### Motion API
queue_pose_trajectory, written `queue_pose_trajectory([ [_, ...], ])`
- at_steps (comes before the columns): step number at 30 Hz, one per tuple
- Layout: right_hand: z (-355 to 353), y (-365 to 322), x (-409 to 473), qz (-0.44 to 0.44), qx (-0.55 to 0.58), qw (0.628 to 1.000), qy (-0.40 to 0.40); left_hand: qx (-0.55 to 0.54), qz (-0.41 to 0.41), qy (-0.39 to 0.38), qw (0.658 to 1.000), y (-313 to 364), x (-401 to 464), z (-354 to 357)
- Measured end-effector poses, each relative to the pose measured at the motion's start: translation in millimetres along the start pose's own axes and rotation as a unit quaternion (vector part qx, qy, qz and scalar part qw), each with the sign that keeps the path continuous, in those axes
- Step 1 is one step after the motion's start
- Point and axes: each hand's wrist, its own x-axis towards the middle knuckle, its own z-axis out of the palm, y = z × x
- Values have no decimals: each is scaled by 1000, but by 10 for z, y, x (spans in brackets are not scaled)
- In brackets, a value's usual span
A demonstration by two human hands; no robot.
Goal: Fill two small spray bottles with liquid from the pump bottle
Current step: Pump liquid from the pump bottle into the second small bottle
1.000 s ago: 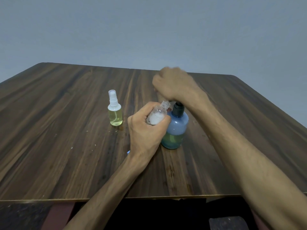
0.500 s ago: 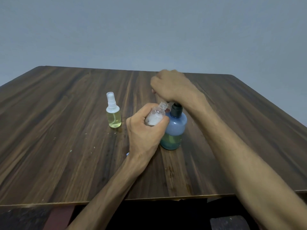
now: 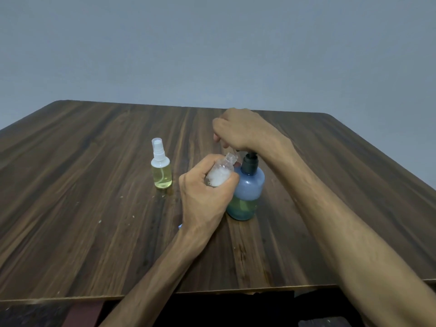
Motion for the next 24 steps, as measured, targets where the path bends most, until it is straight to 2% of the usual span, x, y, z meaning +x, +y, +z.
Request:
queue_pose_trajectory([
  [2,-25,7,18,-2,9,1000,9,-2,6,2,1000,-1,8,3],
  [5,50,18,5,11,-8,999,-32,7,3,2,1000,-4,23,19],
  [9,-3,9,-3,2,4,1000,-1,-3,9,1,1000,-5,16,8],
  [13,26,-4,-3,15,-7,999,-44,5,1,3,1000,-2,26,17],
  [17,-34,-22,9,9,-10,1000,-8,-2,3,0,1000,12,19,11],
  [21,23,-34,-32,15,-22,998,-57,4,6,-1,1000,12,19,10],
  [24,-29,-41,-14,10,-1,1000,-22,-5,3,-3,1000,17,15,5],
])
